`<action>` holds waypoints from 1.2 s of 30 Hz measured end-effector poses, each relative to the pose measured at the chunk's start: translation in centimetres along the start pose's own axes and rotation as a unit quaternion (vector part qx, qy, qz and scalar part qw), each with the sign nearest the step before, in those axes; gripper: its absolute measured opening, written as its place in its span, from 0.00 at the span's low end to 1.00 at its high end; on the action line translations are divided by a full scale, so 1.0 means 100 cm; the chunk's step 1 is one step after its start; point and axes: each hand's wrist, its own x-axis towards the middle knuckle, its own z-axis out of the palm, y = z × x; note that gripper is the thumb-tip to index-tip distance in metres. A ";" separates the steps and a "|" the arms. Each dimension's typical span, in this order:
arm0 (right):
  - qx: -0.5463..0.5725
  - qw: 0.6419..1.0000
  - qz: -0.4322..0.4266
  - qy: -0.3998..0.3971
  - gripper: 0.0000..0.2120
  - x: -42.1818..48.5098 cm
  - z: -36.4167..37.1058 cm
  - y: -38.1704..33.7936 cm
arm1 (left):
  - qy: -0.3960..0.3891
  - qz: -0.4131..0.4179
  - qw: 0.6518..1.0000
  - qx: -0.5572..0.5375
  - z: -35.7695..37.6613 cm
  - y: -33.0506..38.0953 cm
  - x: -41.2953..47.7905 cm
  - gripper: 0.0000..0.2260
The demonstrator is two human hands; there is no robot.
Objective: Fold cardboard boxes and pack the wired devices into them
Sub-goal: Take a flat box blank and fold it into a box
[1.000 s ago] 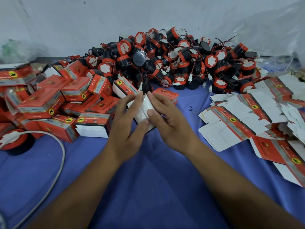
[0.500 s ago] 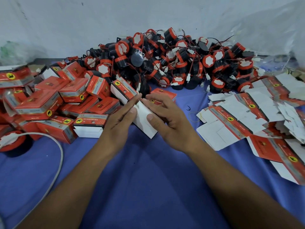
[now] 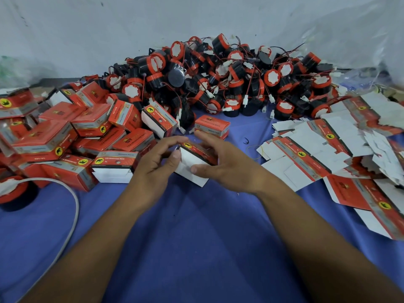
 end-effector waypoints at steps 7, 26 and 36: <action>-0.070 0.997 0.007 0.006 0.23 -0.001 -0.008 -0.001 | -0.052 -0.012 0.996 0.071 -0.004 -0.003 -0.001 0.21; -0.424 0.891 -0.163 0.021 0.16 0.003 0.003 0.006 | -0.079 0.143 0.918 0.362 0.001 -0.008 -0.002 0.29; -0.501 0.855 -0.130 0.036 0.26 0.006 0.011 0.007 | -0.077 0.084 0.906 0.407 0.001 -0.005 -0.002 0.31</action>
